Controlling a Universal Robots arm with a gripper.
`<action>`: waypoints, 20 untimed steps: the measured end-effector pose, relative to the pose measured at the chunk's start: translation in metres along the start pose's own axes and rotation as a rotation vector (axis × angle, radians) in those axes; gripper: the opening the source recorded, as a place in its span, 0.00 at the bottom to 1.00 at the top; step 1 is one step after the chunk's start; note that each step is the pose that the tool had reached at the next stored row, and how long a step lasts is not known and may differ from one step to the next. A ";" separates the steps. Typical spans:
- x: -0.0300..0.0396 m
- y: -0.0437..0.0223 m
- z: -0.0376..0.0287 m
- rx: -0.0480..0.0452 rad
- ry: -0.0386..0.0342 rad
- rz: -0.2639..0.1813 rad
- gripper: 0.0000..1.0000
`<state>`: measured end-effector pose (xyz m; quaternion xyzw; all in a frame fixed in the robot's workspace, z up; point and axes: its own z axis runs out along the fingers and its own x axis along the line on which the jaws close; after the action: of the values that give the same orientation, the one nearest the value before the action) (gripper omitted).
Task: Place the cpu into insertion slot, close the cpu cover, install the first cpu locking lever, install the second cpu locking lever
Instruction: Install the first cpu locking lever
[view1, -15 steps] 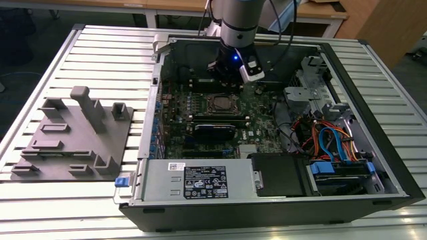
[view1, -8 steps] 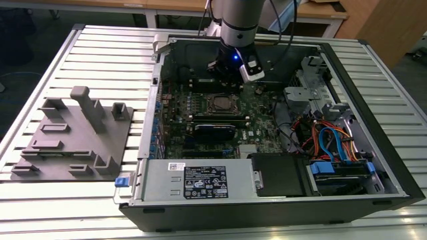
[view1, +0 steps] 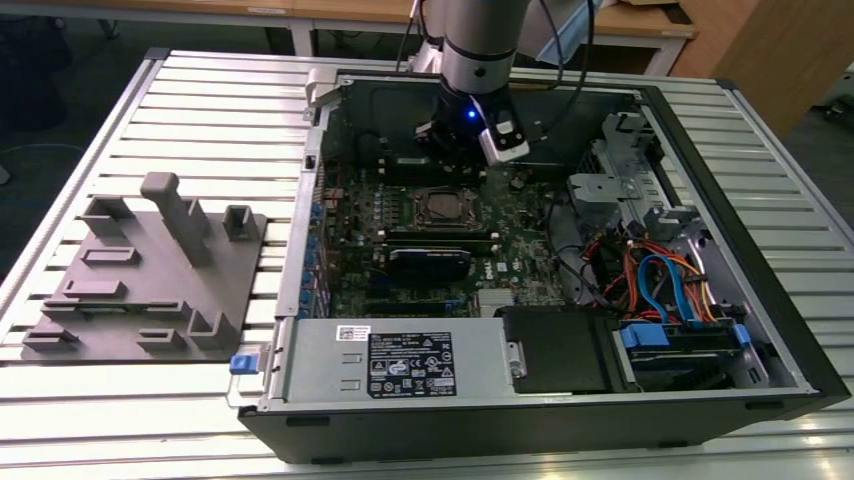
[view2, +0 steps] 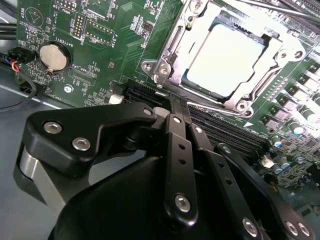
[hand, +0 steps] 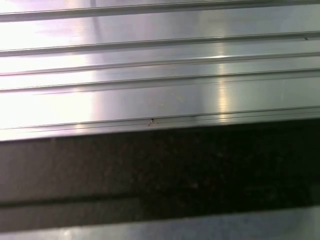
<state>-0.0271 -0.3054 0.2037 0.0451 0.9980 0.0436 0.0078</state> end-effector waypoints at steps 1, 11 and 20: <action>0.0000 0.0000 0.0000 0.0008 -0.0001 0.000 0.10; -0.0001 -0.0004 0.0045 0.0115 -0.0009 0.000 0.10; -0.0002 -0.0002 0.0031 0.0111 -0.0011 0.000 0.10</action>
<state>-0.0269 -0.3053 0.2006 0.0451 0.9982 0.0380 0.0080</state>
